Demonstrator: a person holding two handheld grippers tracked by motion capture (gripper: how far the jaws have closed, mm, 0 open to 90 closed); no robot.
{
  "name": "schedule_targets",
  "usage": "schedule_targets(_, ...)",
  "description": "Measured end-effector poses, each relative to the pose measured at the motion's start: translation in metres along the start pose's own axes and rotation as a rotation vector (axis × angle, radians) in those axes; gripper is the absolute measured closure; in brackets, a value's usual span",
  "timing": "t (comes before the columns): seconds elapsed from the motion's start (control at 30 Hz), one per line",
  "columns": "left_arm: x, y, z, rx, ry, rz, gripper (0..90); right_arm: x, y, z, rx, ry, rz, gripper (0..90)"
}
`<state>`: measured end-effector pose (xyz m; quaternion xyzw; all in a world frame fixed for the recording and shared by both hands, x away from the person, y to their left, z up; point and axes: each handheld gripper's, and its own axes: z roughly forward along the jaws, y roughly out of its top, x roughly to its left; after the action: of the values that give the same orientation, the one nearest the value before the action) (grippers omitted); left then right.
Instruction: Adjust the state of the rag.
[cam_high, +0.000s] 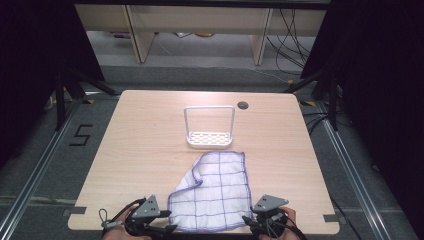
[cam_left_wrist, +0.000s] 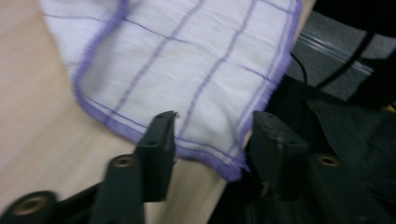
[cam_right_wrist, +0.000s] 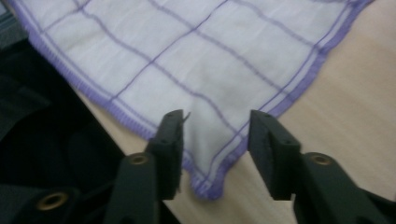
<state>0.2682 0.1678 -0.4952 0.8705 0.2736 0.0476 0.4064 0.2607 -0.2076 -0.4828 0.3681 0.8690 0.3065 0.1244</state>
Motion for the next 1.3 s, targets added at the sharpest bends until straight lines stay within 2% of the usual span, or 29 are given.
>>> schedule_targets(0.03,0.002,0.005,-0.001,-0.032,0.014,-0.03,40.9,-0.002,0.001,-0.001,-0.022,-0.004,0.002,50.6)
schedule_targets(0.07,0.002,0.005,-0.001,-0.032,0.014,-0.03,40.1,-0.002,0.001,-0.001,-0.022,-0.004,0.002,50.6)
schedule_targets(0.1,0.007,0.013,0.0,-0.06,0.039,-0.038,39.3,-0.007,0.006,-0.005,-0.058,-0.032,0.023,46.9)
schedule_targets(0.17,0.01,0.019,0.002,-0.064,0.05,-0.04,38.2,-0.008,0.008,-0.006,-0.066,-0.036,0.036,46.1)
schedule_targets(0.2,0.015,0.033,0.01,-0.081,0.066,-0.056,37.4,-0.013,0.015,-0.006,-0.078,-0.048,0.041,45.5)
schedule_targets(0.27,0.017,0.039,0.014,-0.094,0.067,-0.061,36.0,-0.015,0.016,-0.005,-0.082,-0.051,0.046,45.5)
schedule_targets(0.33,0.021,0.055,0.027,-0.103,0.094,-0.061,35.2,-0.018,0.018,-0.003,-0.078,-0.042,0.055,45.7)
schedule_targets(0.37,0.023,0.062,0.032,-0.081,0.113,-0.046,34.6,-0.019,0.018,-0.002,-0.085,-0.044,0.048,45.6)
schedule_targets(0.4,0.022,0.065,0.036,-0.083,0.124,-0.056,33.9,-0.02,0.017,0.0,-0.099,-0.05,0.023,45.3)
schedule_targets(0.5,0.024,0.072,0.045,-0.063,0.131,-0.054,33.3,-0.017,0.014,-0.001,-0.095,-0.052,0.033,44.7)
schedule_targets(0.53,0.027,0.077,0.052,-0.047,0.14,-0.058,33.0,-0.015,0.013,-0.002,-0.085,-0.049,0.024,44.7)
schedule_targets(0.57,0.028,0.079,0.056,-0.048,0.148,-0.074,33.0,-0.015,0.013,-0.002,-0.088,-0.047,0.022,44.7)
schedule_targets(0.63,0.03,0.081,0.059,-0.041,0.148,-0.078,33.0,-0.014,0.013,-0.002,-0.088,-0.046,0.023,44.7)
schedule_targets(0.67,0.035,0.084,0.064,-0.047,0.162,-0.098,33.0,-0.013,0.013,-0.002,-0.08,-0.039,0.027,44.6)
schedule_targets(0.7,0.035,0.084,0.064,-0.047,0.162,-0.098,33.0,-0.013,0.013,-0.001,-0.082,-0.038,0.031,44.6)
schedule_targets(0.73,0.041,0.086,0.068,-0.038,0.163,-0.133,32.6,-0.013,0.013,0.0,-0.076,-0.035,0.026,44.4)
schedule_targets(0.77,0.044,0.087,0.069,-0.032,0.159,-0.147,32.5,-0.012,0.013,0.001,-0.073,-0.031,0.039,44.2)
schedule_targets(0.87,0.05,0.088,0.074,-0.025,0.155,-0.166,36.4,-0.012,0.012,0.002,-0.074,-0.023,0.034,43.7)
schedule_targets(0.93,0.052,0.089,0.078,-0.015,0.148,-0.154,42.8,-0.012,0.012,0.003,-0.072,-0.021,0.035,43.5)
schedule_targets(1.0,0.053,0.09,0.08,-0.008,0.147,-0.144,54.3,-0.012,0.012,0.003,-0.073,-0.02,0.032,43.4)
schedule_targets(1.07,0.055,0.091,0.083,0.003,0.143,-0.111,68.4,-0.012,0.012,0.003,-0.08,-0.021,0.019,43.2)
schedule_targets(1.1,0.055,0.091,0.083,0.003,0.143,-0.111,73.9,-0.012,0.012,0.003,-0.08,-0.021,0.019,43.2)
schedule_targets(1.13,0.056,0.093,0.08,0.015,0.162,-0.054,79.0,-0.012,0.011,0.003,-0.091,-0.02,0.018,43.1)
schedule_targets(1.17,0.056,0.094,0.078,0.017,0.146,-0.044,82.0,-0.012,0.011,0.002,-0.092,-0.017,0.024,43.1)
schedule_targets(1.23,0.057,0.094,0.076,0.022,0.142,-0.034,84.6,-0.013,0.011,0.002,-0.091,-0.016,0.023,43.2)
schedule_targets(1.3,0.061,0.098,0.07,0.04,0.151,0.007,84.9,-0.013,0.011,0.002,-0.097,-0.019,0.024,43.2)
